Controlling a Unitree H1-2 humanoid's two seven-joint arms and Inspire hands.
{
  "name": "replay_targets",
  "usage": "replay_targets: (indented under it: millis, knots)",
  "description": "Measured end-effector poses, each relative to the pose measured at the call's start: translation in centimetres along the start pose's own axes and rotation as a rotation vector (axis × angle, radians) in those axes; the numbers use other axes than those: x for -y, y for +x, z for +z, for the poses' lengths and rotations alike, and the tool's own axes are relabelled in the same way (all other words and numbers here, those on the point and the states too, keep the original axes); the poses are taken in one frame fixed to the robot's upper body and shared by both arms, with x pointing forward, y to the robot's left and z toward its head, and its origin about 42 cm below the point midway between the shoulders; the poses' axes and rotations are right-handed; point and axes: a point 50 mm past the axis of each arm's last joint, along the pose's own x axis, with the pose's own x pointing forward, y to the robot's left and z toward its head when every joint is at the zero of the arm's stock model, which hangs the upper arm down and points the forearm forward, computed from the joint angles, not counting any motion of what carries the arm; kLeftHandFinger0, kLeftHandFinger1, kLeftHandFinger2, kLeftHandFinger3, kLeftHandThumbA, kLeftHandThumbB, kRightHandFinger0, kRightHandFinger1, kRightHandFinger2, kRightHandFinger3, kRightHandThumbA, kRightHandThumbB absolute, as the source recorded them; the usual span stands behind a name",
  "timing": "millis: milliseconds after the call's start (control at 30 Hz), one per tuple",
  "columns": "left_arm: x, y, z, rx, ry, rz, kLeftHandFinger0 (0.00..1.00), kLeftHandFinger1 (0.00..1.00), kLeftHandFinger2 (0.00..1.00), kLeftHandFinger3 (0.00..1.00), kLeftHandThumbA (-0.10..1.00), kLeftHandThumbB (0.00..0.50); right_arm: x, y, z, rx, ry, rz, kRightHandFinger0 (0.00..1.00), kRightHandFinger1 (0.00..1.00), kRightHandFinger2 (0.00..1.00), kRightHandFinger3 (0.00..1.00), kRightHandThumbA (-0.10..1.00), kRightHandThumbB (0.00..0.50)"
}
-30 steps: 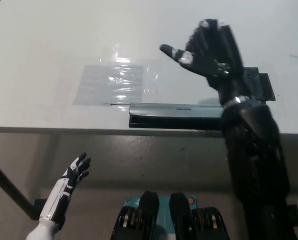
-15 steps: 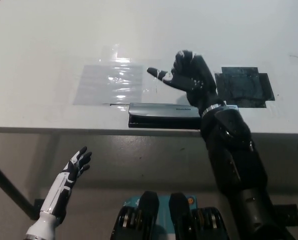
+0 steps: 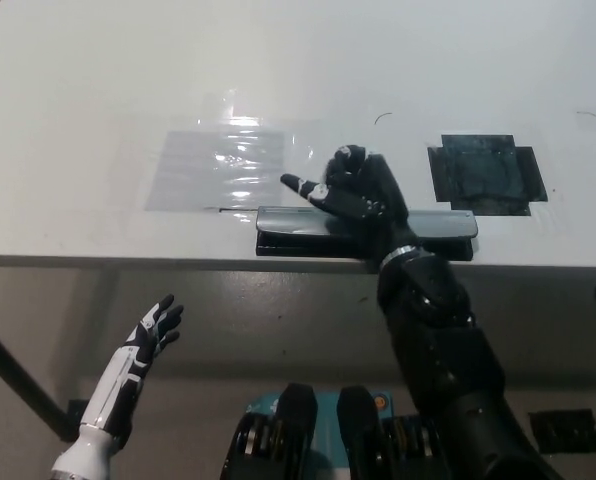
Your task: The paper pin puncher is placed at the center of the table and close to the robot and the robot uses its right fist to press on the paper pin puncher
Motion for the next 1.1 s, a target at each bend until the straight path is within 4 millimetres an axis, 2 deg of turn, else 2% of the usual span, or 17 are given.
replay_targets:
  millis: [133, 233, 367, 400, 433, 533, 567, 600, 633, 733, 833, 933, 967, 1000, 1067, 1100]
  knots:
    - [0.0, -0.3, -0.2, -0.009, 0.001, 0.000, 1.00, 1.00, 1.00, 1.00, 1.00, 0.274, 0.0, 0.0, -1.3, -0.001, -0.017, 0.001, 0.00, 0.00, 0.24, 0.10, 1.00, 0.239]
    - [0.1, -1.0, -0.5, -0.024, 0.001, 0.000, 1.00, 1.00, 1.00, 1.00, 1.00, 0.275, 0.1, -0.2, -2.1, 0.001, -0.037, 0.003, 0.00, 0.00, 0.13, 0.04, 1.00, 0.229]
    - [0.4, -2.6, -1.1, -0.056, -0.003, -0.002, 1.00, 1.00, 1.00, 1.00, 1.00, 0.263, 0.2, -0.6, -3.1, 0.016, -0.063, 0.006, 0.00, 0.00, 0.09, 0.00, 1.00, 0.202]
    - [0.6, -3.2, -1.3, -0.067, -0.005, -0.003, 1.00, 1.00, 1.00, 1.00, 1.00, 0.272, 0.3, -0.7, -3.3, 0.024, -0.067, 0.006, 0.00, 0.00, 0.07, 0.00, 1.00, 0.213]
    - [0.7, -3.8, -1.5, -0.080, -0.009, -0.004, 1.00, 1.00, 1.00, 1.00, 1.00, 0.271, 0.3, -0.8, -3.4, 0.032, -0.071, 0.007, 0.00, 0.00, 0.08, 0.01, 1.00, 0.213]
    - [1.1, -4.9, -2.0, -0.108, -0.015, -0.008, 1.00, 1.00, 1.00, 1.00, 1.00, 0.262, 0.4, -0.9, -3.7, 0.045, -0.078, 0.006, 0.00, 0.00, 0.23, 0.19, 1.00, 0.225]
    - [1.1, -5.1, -2.1, -0.113, -0.016, -0.009, 1.00, 1.00, 1.00, 1.00, 1.00, 0.260, 0.4, -0.9, -3.7, 0.049, -0.081, 0.006, 0.00, 0.00, 0.26, 0.22, 1.00, 0.243]
    - [1.2, -5.2, -2.2, -0.115, -0.017, -0.011, 1.00, 1.00, 1.00, 1.00, 1.00, 0.243, 0.4, -0.9, -3.8, 0.052, -0.083, 0.006, 0.00, 0.00, 0.26, 0.24, 1.00, 0.245]
    - [1.2, -5.1, -2.1, -0.114, -0.017, -0.012, 1.00, 1.00, 1.00, 1.00, 1.00, 0.247, 0.5, -0.9, -3.9, 0.054, -0.086, 0.006, 0.00, 0.00, 0.22, 0.23, 1.00, 0.237]
    - [1.2, -4.9, -2.0, -0.107, -0.016, -0.014, 1.00, 1.00, 1.00, 1.00, 1.00, 0.258, 0.5, -0.9, -4.0, 0.060, -0.090, 0.006, 0.00, 0.00, 0.14, 0.10, 1.00, 0.200]
    - [1.2, -4.5, -1.9, -0.099, -0.015, -0.014, 1.00, 1.00, 1.00, 1.00, 1.00, 0.268, 0.5, -0.8, -4.1, 0.060, -0.095, 0.006, 0.00, 0.00, 0.09, 0.03, 1.00, 0.212]
    - [1.1, -4.1, -1.7, -0.088, -0.013, -0.015, 1.00, 1.00, 1.00, 1.00, 1.00, 0.268, 0.5, -0.8, -4.0, 0.065, -0.100, 0.007, 0.00, 0.00, 0.13, 0.06, 1.00, 0.231]
    - [1.1, -4.0, -1.7, -0.086, -0.013, -0.015, 1.00, 1.00, 1.00, 1.00, 1.00, 0.256, 0.6, -0.8, -4.0, 0.067, -0.101, 0.007, 0.00, 0.04, 0.19, 0.10, 1.00, 0.240]
    - [1.1, -3.9, -1.6, -0.083, -0.012, -0.015, 1.00, 1.00, 1.00, 1.00, 1.00, 0.262, 0.5, -0.6, -3.6, 0.082, -0.101, 0.010, 0.01, 0.03, 0.21, 0.12, 1.00, 0.216]
    - [1.1, -3.6, -1.5, -0.077, -0.010, -0.016, 1.00, 1.00, 1.00, 1.00, 1.00, 0.277, 0.4, -0.5, -2.7, 0.121, -0.098, 0.014, 0.00, 0.00, 0.23, 0.15, 1.00, 0.230]
    - [1.1, -3.6, -1.4, -0.076, -0.010, -0.016, 1.00, 1.00, 1.00, 1.00, 1.00, 0.283, 0.4, -0.5, -2.3, 0.144, -0.094, 0.016, 0.00, 0.00, 0.18, 0.10, 1.00, 0.231]
